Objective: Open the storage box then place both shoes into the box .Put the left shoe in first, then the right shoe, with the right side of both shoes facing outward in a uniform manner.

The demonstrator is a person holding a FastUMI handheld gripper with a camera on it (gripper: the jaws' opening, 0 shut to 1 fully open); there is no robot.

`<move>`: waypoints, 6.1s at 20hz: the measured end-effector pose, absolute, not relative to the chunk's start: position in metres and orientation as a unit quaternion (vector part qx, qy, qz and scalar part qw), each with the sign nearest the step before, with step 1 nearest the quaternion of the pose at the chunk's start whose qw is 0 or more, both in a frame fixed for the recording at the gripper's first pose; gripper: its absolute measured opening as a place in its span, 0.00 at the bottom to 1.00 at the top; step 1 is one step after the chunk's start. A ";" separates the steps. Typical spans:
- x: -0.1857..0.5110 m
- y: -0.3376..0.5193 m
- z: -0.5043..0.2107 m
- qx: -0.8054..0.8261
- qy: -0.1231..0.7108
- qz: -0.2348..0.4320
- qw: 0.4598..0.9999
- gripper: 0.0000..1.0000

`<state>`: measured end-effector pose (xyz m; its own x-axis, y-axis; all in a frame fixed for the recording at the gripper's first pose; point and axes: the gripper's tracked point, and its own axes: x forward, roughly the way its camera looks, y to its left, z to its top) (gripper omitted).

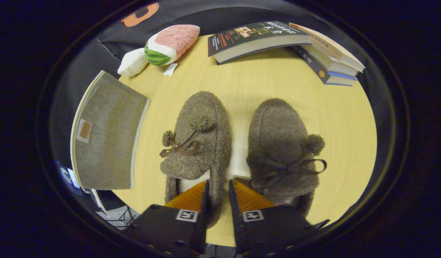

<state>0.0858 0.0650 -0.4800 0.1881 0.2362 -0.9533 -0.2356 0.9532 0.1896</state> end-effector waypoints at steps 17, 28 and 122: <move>0.070 0.080 -0.409 0.161 0.651 0.145 0.727 0.01; 0.046 0.168 -0.242 0.180 0.581 0.232 0.759 0.01; 0.079 -0.060 -0.452 0.107 0.638 0.091 0.757 0.01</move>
